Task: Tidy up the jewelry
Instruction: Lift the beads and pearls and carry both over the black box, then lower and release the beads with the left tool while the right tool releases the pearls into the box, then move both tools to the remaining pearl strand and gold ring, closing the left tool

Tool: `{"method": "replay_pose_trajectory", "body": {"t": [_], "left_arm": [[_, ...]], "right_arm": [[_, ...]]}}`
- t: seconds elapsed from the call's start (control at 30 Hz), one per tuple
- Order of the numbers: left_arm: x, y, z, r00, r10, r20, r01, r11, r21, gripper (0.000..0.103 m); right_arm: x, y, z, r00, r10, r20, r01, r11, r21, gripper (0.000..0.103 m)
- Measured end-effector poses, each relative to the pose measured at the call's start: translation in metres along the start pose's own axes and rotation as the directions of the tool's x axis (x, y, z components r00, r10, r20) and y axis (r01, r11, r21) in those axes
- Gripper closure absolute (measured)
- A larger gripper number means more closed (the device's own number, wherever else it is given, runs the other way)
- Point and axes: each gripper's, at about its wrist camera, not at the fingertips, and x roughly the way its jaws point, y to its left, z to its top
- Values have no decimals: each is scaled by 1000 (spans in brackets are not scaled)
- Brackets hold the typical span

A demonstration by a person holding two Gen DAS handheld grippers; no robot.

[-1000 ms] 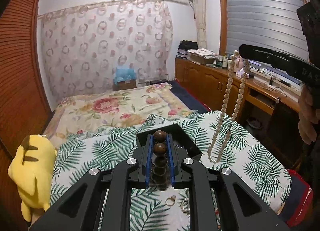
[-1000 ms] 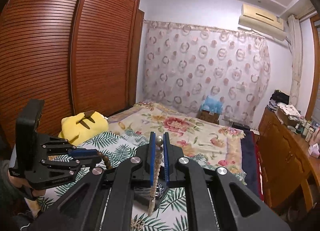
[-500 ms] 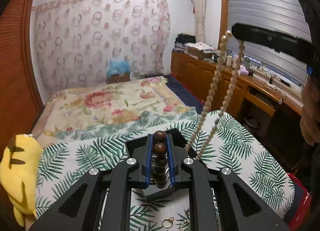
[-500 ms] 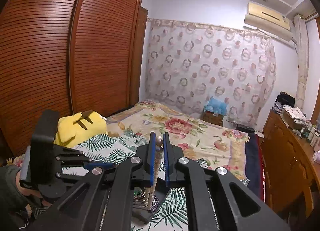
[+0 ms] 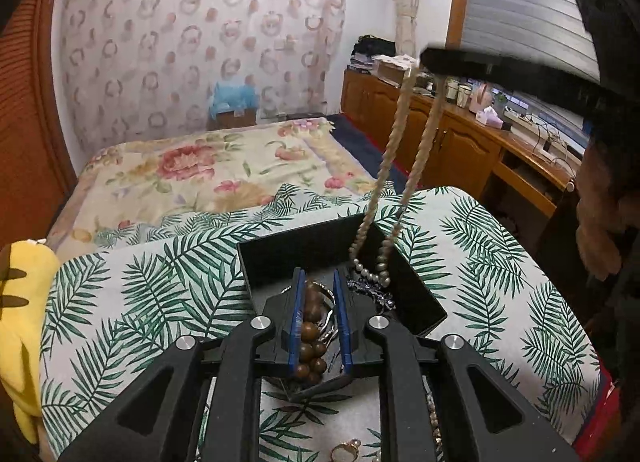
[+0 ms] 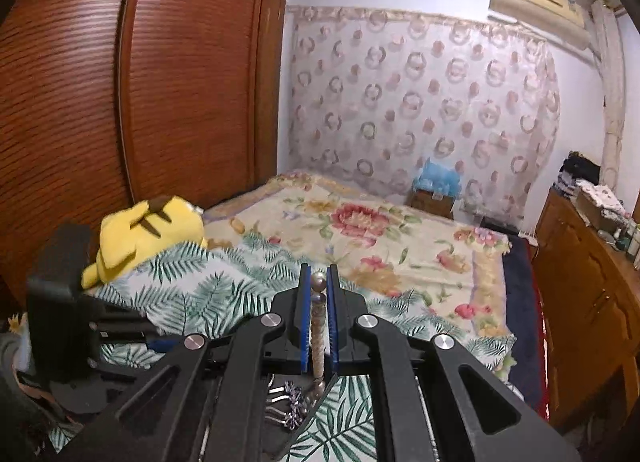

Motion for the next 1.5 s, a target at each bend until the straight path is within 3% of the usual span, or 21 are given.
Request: {"method": "replay_pose_trajectory", "body": {"t": [0.4, 0.63, 0.73, 0.8, 0.83, 1.1, 1.5], "left_arm": [[-15, 8, -10, 999, 31, 28, -31, 999, -19, 78], [-26, 11, -22, 998, 55, 31, -54, 998, -15, 77], [-28, 12, -27, 998, 56, 25, -55, 998, -19, 76], [-30, 13, -31, 998, 56, 23, -56, 998, -22, 76], [-31, 13, -33, 998, 56, 22, -56, 998, -23, 76], [-43, 7, -49, 999, 40, 15, -40, 999, -20, 76], [-65, -21, -78, 1000, 3, 7, -3, 1000, 23, 75]], "right_arm": [[39, 18, -54, 988, 57, -141, -55, 998, 16, 94], [45, 23, -70, 979, 90, -181, -81, 995, 52, 94], [42, 25, -71, 979, 91, -183, -82, 995, 58, 93], [38, 26, -72, 980, 88, -176, -77, 995, 63, 80], [36, 26, -73, 981, 86, -172, -76, 995, 66, 79], [9, 25, -82, 985, 85, -150, -70, 992, 105, 79], [-32, 48, -127, 981, 91, -174, -66, 987, 149, 79]]}}
